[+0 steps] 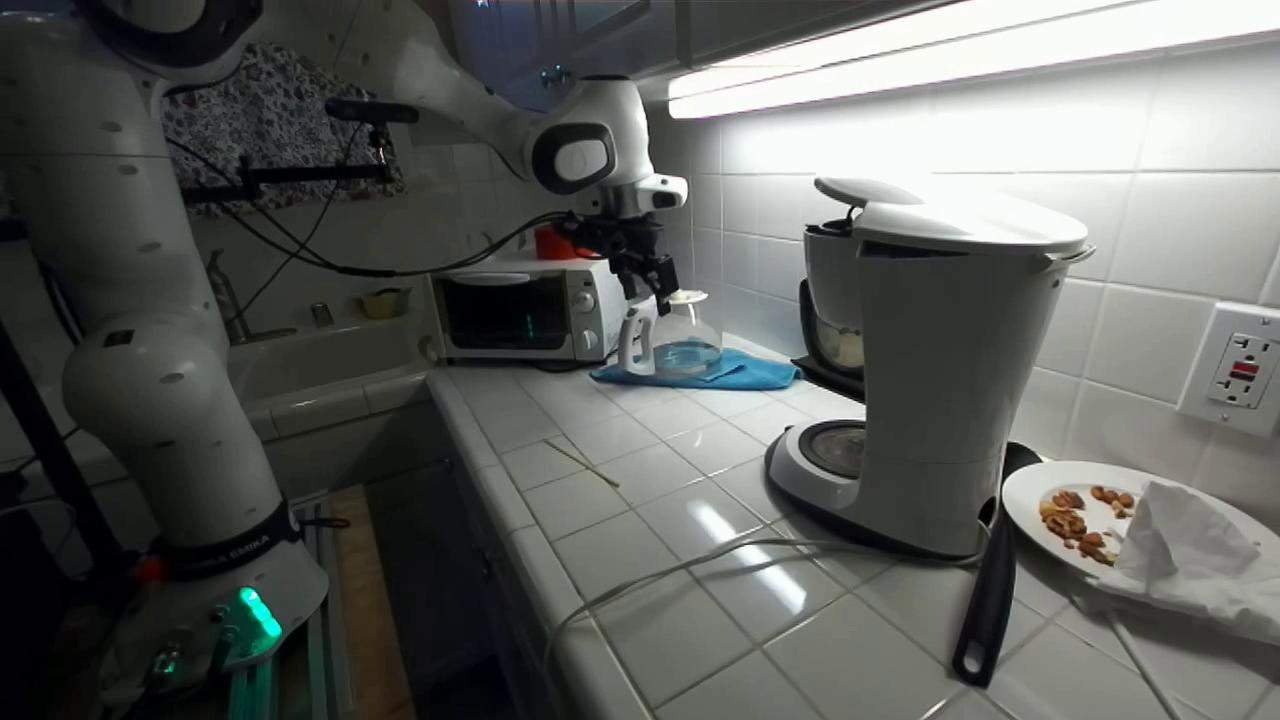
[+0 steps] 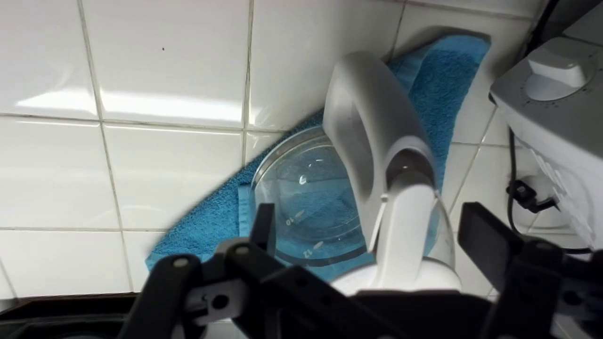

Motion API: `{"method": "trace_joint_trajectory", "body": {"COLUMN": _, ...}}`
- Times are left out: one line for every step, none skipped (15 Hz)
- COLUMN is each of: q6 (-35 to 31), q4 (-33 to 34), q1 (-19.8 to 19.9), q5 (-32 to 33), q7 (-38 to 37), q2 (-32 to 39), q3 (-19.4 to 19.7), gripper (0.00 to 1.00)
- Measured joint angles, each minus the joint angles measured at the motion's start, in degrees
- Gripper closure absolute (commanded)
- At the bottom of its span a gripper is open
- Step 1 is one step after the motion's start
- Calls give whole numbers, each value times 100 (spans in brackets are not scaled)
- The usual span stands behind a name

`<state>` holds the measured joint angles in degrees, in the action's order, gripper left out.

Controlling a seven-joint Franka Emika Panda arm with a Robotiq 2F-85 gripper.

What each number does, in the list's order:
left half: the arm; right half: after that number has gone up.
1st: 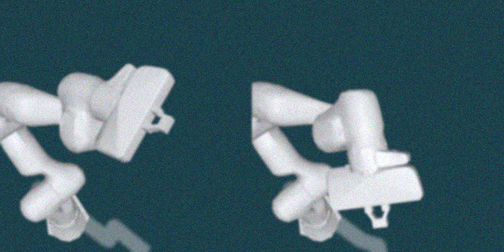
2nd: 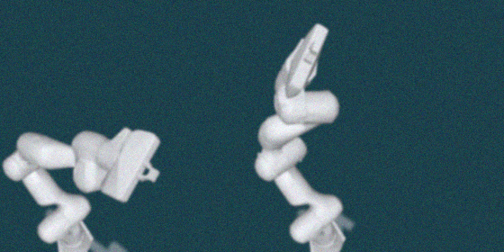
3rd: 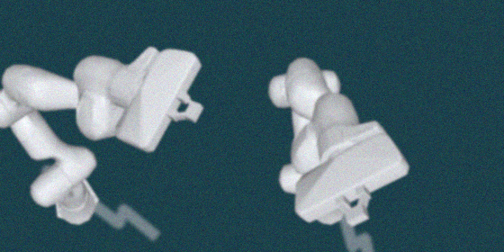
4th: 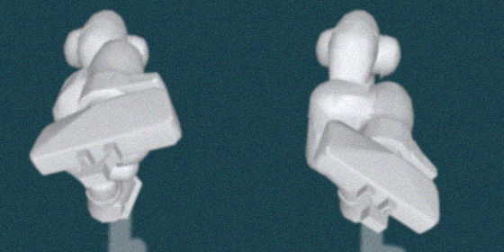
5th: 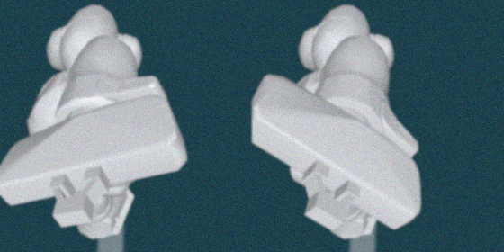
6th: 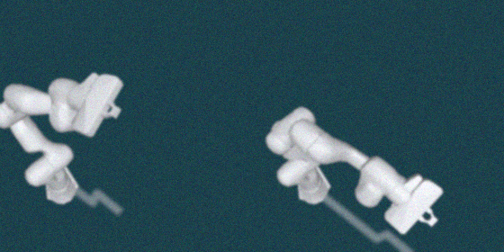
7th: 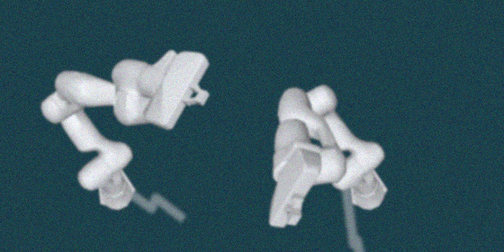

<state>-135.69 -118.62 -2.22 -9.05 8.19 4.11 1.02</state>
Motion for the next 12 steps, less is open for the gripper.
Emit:
{"method": "trace_joint_trajectory", "body": {"q6": 0, "q4": 44, "q1": 0, "q5": -5, "q7": -4, "q2": 51, "q3": -31, "gripper": 0}}
{"method": "trace_joint_trajectory", "body": {"q6": 0, "q4": 78, "q1": 0, "q5": -14, "q7": -6, "q2": 99, "q3": -60, "gripper": 0}}
{"method": "trace_joint_trajectory", "body": {"q6": 0, "q4": 109, "q1": 0, "q5": -26, "q7": -7, "q2": 149, "q3": -89, "gripper": 0}}
{"method": "trace_joint_trajectory", "body": {"q6": 0, "q4": 133, "q1": 0, "q5": -40, "q7": -10, "q2": 195, "q3": -116, "gripper": 9}}
{"method": "trace_joint_trajectory", "body": {"q6": 1, "q4": 157, "q1": 0, "q5": -49, "q7": -11, "q2": 241, "q3": -140, "gripper": 28}}
{"method": "trace_joint_trajectory", "body": {"q6": 1, "q4": 180, "q1": 0, "q5": -49, "q7": -14, "q2": 285, "q3": -158, "gripper": 34}}
{"method": "trace_joint_trajectory", "body": {"q6": 1, "q4": 194, "q1": 0, "q5": -49, "q7": -15, "q2": 325, "q3": -170, "gripper": 41}}
{"method": "trace_joint_trajectory", "body": {"q6": 1, "q4": 199, "q1": 0, "q5": -49, "q7": -15, "q2": 358, "q3": -180, "gripper": 50}}
{"method": "trace_joint_trajectory", "body": {"q6": 1, "q4": 200, "q1": 0, "q5": -49, "q7": -15, "q2": 385, "q3": -186, "gripper": 56}}
{"method": "trace_joint_trajectory", "body": {"q6": 1, "q4": 201, "q1": 0, "q5": -49, "q7": -15, "q2": 407, "q3": -187, "gripper": 64}}
{"method": "trace_joint_trajectory", "body": {"q6": 1, "q4": 201, "q1": 2, "q5": -49, "q7": -15, "q2": 423, "q3": -187, "gripper": 70}}
{"method": "trace_joint_trajectory", "body": {"q6": 1, "q4": 201, "q1": 6, "q5": -49, "q7": -15, "q2": 428, "q3": -187, "gripper": 78}}
